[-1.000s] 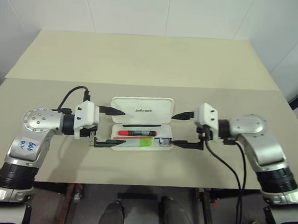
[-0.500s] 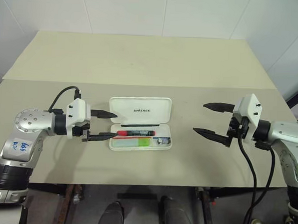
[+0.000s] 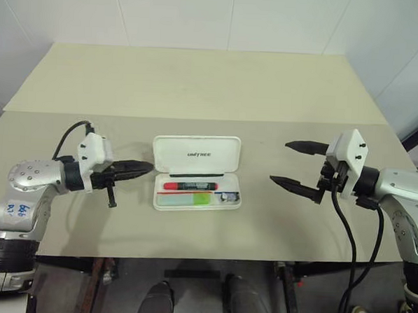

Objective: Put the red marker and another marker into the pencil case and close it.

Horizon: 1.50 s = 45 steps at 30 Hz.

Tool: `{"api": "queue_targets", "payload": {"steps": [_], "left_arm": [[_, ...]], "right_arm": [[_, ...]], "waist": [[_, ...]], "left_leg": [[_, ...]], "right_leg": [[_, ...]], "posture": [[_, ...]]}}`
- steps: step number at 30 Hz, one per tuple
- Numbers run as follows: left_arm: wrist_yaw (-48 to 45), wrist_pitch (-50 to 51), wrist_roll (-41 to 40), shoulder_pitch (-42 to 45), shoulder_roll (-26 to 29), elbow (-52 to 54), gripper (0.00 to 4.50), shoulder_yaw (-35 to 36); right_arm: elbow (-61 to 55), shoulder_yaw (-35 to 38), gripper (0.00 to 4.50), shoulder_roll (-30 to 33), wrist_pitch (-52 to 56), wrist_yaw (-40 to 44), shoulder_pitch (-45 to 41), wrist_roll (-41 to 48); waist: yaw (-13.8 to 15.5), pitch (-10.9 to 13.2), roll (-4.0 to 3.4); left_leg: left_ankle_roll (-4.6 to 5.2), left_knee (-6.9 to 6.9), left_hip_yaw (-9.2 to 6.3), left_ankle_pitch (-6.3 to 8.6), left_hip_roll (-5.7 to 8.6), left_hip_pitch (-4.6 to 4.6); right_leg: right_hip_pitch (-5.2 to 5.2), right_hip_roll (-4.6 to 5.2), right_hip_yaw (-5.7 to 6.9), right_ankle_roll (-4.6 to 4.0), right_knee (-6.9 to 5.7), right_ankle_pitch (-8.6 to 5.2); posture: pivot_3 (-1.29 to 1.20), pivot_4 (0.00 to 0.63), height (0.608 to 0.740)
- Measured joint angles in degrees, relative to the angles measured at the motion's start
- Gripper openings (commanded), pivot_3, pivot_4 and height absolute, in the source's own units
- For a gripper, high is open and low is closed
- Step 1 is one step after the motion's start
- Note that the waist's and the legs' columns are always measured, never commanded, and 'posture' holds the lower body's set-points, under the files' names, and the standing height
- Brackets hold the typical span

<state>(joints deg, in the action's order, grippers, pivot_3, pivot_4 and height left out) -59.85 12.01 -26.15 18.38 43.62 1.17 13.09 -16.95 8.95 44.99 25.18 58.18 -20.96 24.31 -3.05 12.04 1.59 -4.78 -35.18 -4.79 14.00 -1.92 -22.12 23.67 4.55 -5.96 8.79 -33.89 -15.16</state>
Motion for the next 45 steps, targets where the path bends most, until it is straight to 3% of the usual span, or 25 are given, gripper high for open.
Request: {"api": "queue_targets", "payload": {"steps": [8, 12, 19, 38, 45], "left_arm": [[13.6, 5.8, -2.0, 3.6, -2.3, -4.4, 0.02, 8.2], [19.6, 8.4, 1.7, 7.6, -3.6, -9.4, 0.02, 5.2], [20.5, 11.2, 4.3, 13.2, -7.4, -12.6, 0.02, -2.6], [7.8, 13.6, 1.8, 14.6, -8.5, -12.3, 0.02, -5.1], [-1.0, 13.8, -0.1, 13.3, -6.0, -8.1, 0.02, -5.8]], "right_arm": [[-0.8, -0.2, 4.50, 0.0, 0.2, -1.0, 0.1, 0.0], [-0.8, -1.4, 4.50, -0.1, 0.2, -1.5, -0.3, 0.0], [-1.0, -1.8, 4.50, -0.1, 0.2, -2.5, -0.7, 0.1], [-3.2, -1.8, 4.50, -0.6, 0.1, -5.2, 0.9, 0.3], [-3.2, -1.8, 4.50, -1.3, -0.1, -5.6, 1.3, 0.3]], "waist": [[0.2, 0.0, 0.00], [0.4, 0.0, 0.02], [1.0, 0.0, 0.02], [1.3, 0.0, 0.02], [1.3, 0.0, 0.02]], "left_leg": [[0.00, -0.01, 0.00, 0.00, 0.01, 0.02], [-0.01, -0.02, 0.00, -0.01, 0.01, 0.00], [-0.02, 0.01, 0.00, -0.01, 0.01, -0.01], [-0.02, 0.01, 0.00, 0.00, 0.01, -0.03], [-0.02, 0.01, 0.00, 0.00, 0.01, -0.04]], "right_leg": [[-0.02, 0.00, 0.00, 0.14, 0.00, 0.07], [-0.02, 0.00, 0.00, 0.18, 0.01, 0.10], [0.00, -0.01, 0.01, 0.44, 0.01, 0.24], [0.00, 0.00, 0.01, 0.44, 0.04, 0.24], [0.00, 0.00, 0.01, 0.19, 0.05, 0.11]], "posture": [[0.00, 0.150, 0.740], [0.00, 0.150, 0.740], [0.00, 0.150, 0.740], [0.00, 0.150, 0.740], [0.00, 0.150, 0.740]]}}
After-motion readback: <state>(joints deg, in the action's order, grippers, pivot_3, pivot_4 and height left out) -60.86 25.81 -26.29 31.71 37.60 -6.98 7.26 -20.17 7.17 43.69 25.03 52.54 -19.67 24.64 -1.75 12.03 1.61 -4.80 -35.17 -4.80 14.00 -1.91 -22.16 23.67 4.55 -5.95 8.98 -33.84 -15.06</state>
